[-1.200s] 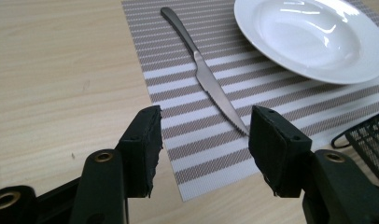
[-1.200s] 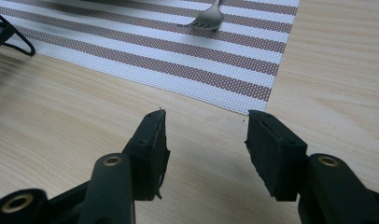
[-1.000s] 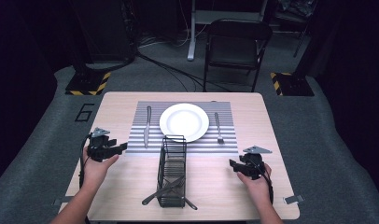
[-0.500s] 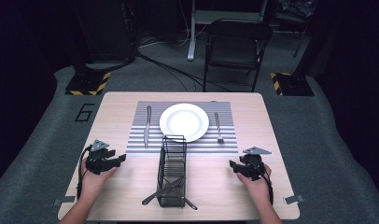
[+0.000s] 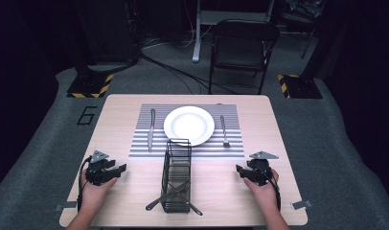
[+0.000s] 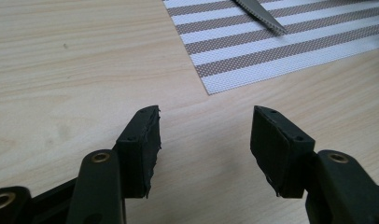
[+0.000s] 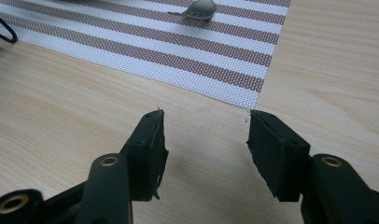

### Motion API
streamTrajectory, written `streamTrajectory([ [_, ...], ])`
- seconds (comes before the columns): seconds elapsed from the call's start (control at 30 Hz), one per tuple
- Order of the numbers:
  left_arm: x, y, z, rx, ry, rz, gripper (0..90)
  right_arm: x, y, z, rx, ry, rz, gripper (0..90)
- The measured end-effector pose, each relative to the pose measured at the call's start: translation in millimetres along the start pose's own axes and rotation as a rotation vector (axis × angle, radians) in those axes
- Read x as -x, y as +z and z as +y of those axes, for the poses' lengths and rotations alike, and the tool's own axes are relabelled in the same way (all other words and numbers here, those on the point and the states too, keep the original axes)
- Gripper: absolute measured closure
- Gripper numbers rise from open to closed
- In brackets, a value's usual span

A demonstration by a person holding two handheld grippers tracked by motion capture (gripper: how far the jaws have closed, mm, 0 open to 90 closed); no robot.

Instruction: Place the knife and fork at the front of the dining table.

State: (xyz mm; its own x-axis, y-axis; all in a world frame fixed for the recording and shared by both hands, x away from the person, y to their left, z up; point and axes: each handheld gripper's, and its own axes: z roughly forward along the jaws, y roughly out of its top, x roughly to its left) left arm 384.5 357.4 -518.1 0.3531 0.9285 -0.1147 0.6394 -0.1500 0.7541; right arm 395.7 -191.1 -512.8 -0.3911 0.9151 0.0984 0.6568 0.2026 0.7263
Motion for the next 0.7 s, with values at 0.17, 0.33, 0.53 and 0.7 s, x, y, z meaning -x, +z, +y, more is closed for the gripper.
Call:
streamTrajectory([
  [0.17,-3.4,0.0,-3.5,0.004,0.022,0.037,41.5,-1.2,3.7,-1.5,-0.008,-0.022,-0.011,44.4],
  [0.33,-6.7,-0.2,-6.0,0.003,0.049,0.065,40.1,-1.3,4.4,-1.9,0.002,-0.039,-0.031,42.5],
  [0.53,-10.0,0.3,-10.5,0.003,0.060,0.078,39.7,-0.3,7.5,-3.5,0.002,-0.038,-0.051,40.6],
  [0.7,-11.1,1.7,-10.4,0.014,0.061,0.079,39.5,1.0,6.2,-6.4,0.011,-0.040,-0.073,38.3],
])
